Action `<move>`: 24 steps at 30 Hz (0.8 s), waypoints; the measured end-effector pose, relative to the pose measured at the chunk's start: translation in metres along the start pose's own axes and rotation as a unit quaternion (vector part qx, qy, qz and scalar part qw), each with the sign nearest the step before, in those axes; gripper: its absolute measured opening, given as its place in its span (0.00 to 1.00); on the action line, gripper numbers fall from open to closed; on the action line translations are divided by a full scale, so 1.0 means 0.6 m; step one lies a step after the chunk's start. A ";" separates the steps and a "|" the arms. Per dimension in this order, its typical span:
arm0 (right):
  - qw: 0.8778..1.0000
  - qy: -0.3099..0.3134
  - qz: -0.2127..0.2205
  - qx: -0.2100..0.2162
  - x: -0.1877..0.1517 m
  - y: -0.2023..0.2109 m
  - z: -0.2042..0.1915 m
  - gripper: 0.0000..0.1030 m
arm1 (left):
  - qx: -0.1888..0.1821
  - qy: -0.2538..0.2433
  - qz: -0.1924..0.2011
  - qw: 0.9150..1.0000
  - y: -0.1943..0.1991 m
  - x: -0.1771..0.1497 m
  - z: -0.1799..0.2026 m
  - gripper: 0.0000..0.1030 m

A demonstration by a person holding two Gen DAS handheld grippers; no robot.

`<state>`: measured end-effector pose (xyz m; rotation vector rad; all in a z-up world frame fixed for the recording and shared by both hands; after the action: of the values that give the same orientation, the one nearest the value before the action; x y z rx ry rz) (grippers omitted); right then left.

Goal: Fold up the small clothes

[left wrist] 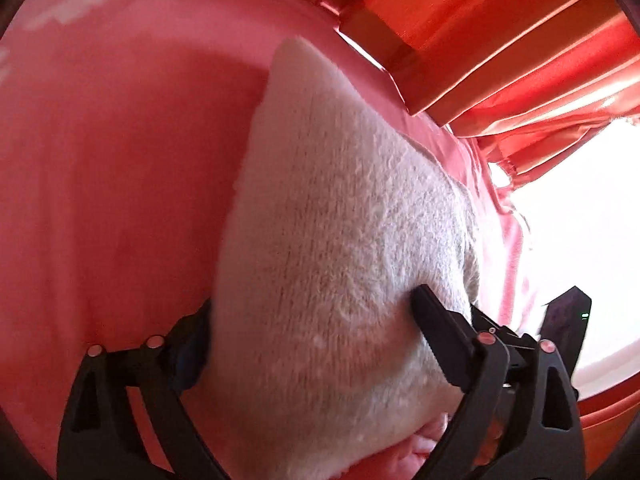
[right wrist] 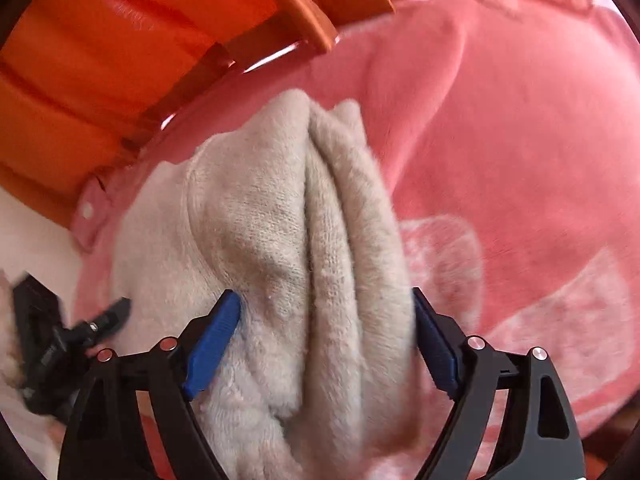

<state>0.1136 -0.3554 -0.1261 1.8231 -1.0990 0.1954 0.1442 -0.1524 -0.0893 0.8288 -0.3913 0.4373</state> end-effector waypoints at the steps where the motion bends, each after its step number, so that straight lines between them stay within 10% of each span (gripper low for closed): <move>1: 1.000 -0.014 -0.007 0.008 -0.001 -0.007 0.001 0.77 | -0.001 0.004 -0.002 1.000 -0.005 0.001 0.001 0.87; 6: 1.000 0.018 0.007 0.004 0.022 0.016 -0.045 0.32 | -0.035 0.012 -0.007 0.999 0.015 0.029 0.030 0.52; 9: 0.998 0.041 0.045 0.028 0.063 0.064 -0.096 0.23 | -0.073 0.002 0.009 0.997 0.056 0.070 0.064 0.43; 14: 0.982 0.104 0.139 0.080 0.159 0.174 -0.242 0.21 | -0.133 -0.058 0.077 0.986 0.178 0.175 0.143 0.43; 20: 0.947 0.142 0.236 0.165 0.249 0.281 -0.416 0.21 | -0.181 -0.142 0.193 0.954 0.368 0.327 0.218 0.45; 24: 0.953 0.134 0.213 0.170 0.257 0.215 -0.451 0.28 | -0.145 -0.164 0.215 0.952 0.373 0.384 0.183 0.52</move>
<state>0.1912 -0.2501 0.1846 1.7600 -1.3064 0.9100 0.2053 -0.0531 0.2297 0.5241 -0.9330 0.6288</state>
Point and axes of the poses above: each gripper's, at about its wrist camera, not at the fingertips, and y roughly against the way its jaws point, z to its right, x to its top, the point moved 10 cm from there along -y, roughly the way its jaws point, and after that the axes turned 15 degrees about z, right-handed, at the moved point
